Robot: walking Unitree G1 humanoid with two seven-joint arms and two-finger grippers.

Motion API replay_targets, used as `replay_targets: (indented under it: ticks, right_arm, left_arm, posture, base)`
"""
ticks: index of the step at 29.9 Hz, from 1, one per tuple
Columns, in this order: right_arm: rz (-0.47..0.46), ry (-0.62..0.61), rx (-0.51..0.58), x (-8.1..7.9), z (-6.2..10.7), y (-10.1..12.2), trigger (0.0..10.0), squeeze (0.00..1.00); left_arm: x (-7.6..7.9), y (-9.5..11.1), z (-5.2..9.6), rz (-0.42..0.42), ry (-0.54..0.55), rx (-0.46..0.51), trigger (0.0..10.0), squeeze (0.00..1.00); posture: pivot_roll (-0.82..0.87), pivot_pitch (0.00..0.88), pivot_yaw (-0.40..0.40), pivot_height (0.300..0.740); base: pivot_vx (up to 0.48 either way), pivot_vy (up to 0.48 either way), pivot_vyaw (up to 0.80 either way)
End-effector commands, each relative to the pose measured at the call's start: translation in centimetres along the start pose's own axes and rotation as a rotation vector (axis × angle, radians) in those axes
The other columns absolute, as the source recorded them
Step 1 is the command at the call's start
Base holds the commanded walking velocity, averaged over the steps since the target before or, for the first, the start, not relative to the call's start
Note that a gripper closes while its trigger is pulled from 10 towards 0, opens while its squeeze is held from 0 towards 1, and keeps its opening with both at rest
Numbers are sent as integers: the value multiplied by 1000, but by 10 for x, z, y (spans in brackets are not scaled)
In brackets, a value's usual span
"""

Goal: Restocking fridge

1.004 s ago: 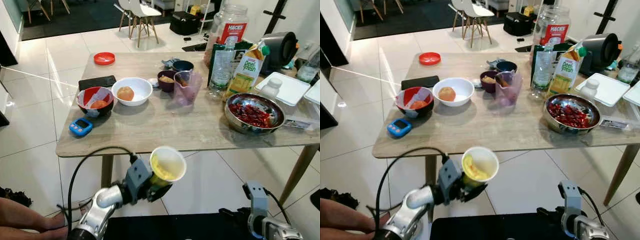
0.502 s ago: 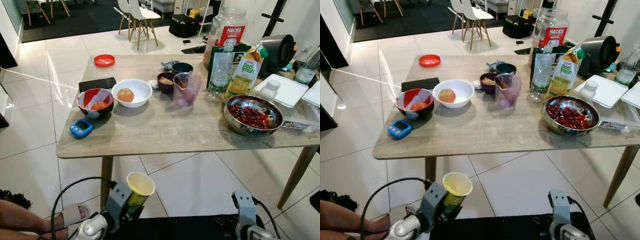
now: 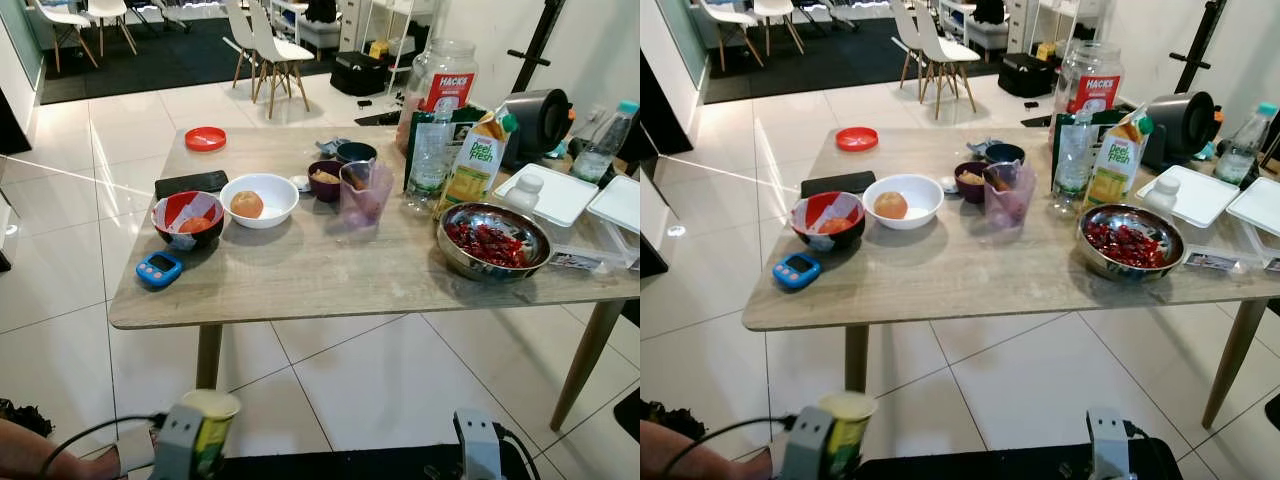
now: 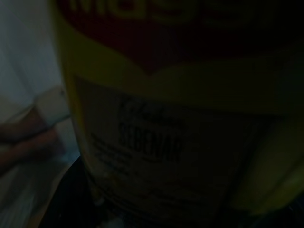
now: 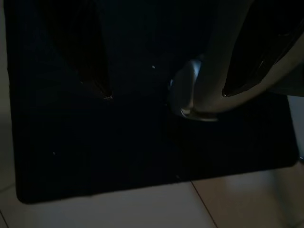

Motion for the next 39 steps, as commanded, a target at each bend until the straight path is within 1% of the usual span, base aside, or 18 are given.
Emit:
replay_targets:
  ticks: [1,3,5,8,9,11,13,21,22,23,26,29,33,39]
  right_arm:
    - [3,-14,-9,0,0,-8,10000,0]
    - [3,-14,-9,0,0,-8,10000,0]
    - [4,-27,-20,0,1,-14,10000,0]
    - [2,-31,-23,0,1,-16,10000,0]
    - [-5,-36,-25,0,1,-18,10000,0]
    - [-16,-45,-29,2,2,-21,10000,0]
    - [-23,-50,-37,4,3,-24,10000,0]
    - [-24,-51,-41,6,3,-25,10000,0]
    - [-25,-50,-39,6,3,-24,10000,0]
    - [-18,-47,-39,6,2,-22,10000,0]
    - [-5,-43,-41,5,2,-21,10000,0]
    - [-1,-43,-44,5,2,-22,10000,0]
    - [0,-43,-47,5,2,-22,10000,0]
    - [-3,-44,-51,5,3,-24,10000,0]
  left_arm:
    - [-13,-12,5,26,57,-42,10000,0]
    - [-13,-12,5,26,57,-42,10000,0]
    - [-19,-23,9,52,107,-85,10000,0]
    - [-21,-28,11,56,123,-102,10000,0]
    - [-22,-33,13,55,138,-118,10000,0]
    - [-22,-38,15,64,152,-135,10000,0]
    - [-19,-43,16,62,148,-156,10000,0]
    - [-15,-46,16,90,137,-173,10000,0]
    - [-14,-47,16,102,133,-176,10000,0]
    - [-10,-49,15,132,109,-189,10000,0]
    - [-7,-51,15,133,96,-213,10000,0]
    - [-9,-50,14,137,111,-210,10000,0]
    - [-9,-48,14,137,120,-202,10000,0]
    - [-7,-52,15,136,111,-215,10000,0]
  posture:
    - [-18,0,-22,740]
    - [-18,0,-22,740]
    - [-16,0,-20,740]
    - [-15,0,-18,740]
    - [-15,0,-14,740]
    - [-12,0,-17,740]
    - [-10,0,-21,740]
    - [-8,0,-22,740]
    - [-8,0,-22,740]
    - [-15,0,-22,740]
    - [-14,0,-23,740]
    - [-15,0,-23,740]
    - [-17,0,-21,740]
    - [-21,0,-18,740]
  base:
    - [0,0,0]
    - [0,0,0]
    - [0,0,0]
    - [0,0,0]
    - [0,0,0]
    - [0,0,0]
    - [0,0,0]
    - [0,0,0]
    - [0,0,0]
    - [0,0,0]
    - [315,0,0]
    - [472,0,0]
    - [0,0,0]
    - [0,0,0]
Point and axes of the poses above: a point about 5 cm out from each wrist's last joint towards the gripper, its own z axis pointing back from the gripper into the wrist, its own y axis along the axis of the wrist's last joint, x = y × z, the point moved 6 cm from there along -z, pointing out of the wrist towards the gripper, and after that the axes turned 8 degrees about -z, right-handed, at the moved point
